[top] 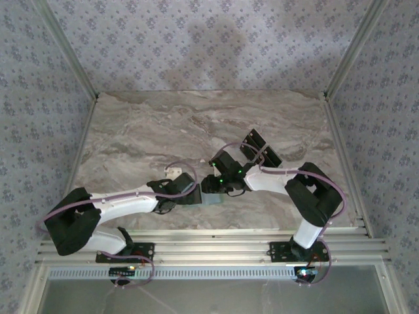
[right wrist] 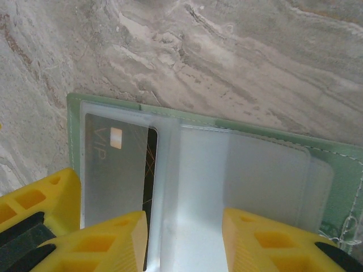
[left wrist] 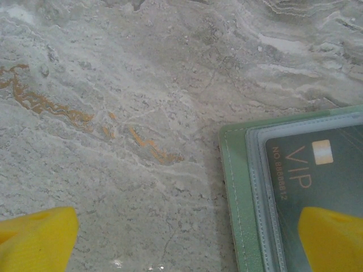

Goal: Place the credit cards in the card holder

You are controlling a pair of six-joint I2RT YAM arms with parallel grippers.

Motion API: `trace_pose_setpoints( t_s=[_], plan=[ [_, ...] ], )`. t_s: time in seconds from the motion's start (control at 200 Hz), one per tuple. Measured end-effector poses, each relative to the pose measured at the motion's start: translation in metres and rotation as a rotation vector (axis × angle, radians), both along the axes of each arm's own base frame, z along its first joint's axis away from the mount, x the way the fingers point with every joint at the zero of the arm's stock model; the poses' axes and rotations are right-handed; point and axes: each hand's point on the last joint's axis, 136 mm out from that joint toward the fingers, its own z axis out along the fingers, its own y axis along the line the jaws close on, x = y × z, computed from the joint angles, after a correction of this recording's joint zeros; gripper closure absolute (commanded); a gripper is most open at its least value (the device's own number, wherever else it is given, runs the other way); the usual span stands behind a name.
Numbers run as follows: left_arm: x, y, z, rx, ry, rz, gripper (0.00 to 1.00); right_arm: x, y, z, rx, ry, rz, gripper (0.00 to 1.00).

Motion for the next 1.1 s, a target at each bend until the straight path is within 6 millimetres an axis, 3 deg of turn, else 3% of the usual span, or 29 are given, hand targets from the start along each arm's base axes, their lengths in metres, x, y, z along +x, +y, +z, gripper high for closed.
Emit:
trace_pose_setpoints(
  t_s=[0.475,0.864,1.099],
  plan=[
    [0.000,-0.003,0.001,-0.008,-0.006,-0.008,0.00,0.015,-0.007,0.023,-0.092,-0.089,0.022,0.57],
    [-0.001,-0.005,0.009,-0.020,-0.027,-0.017,0.00,0.014,-0.018,-0.011,-0.197,-0.054,0.031,0.57],
    [-0.004,-0.010,0.010,-0.025,-0.031,-0.035,0.00,0.013,-0.007,-0.010,-0.170,-0.067,0.046,0.57]
  ],
)
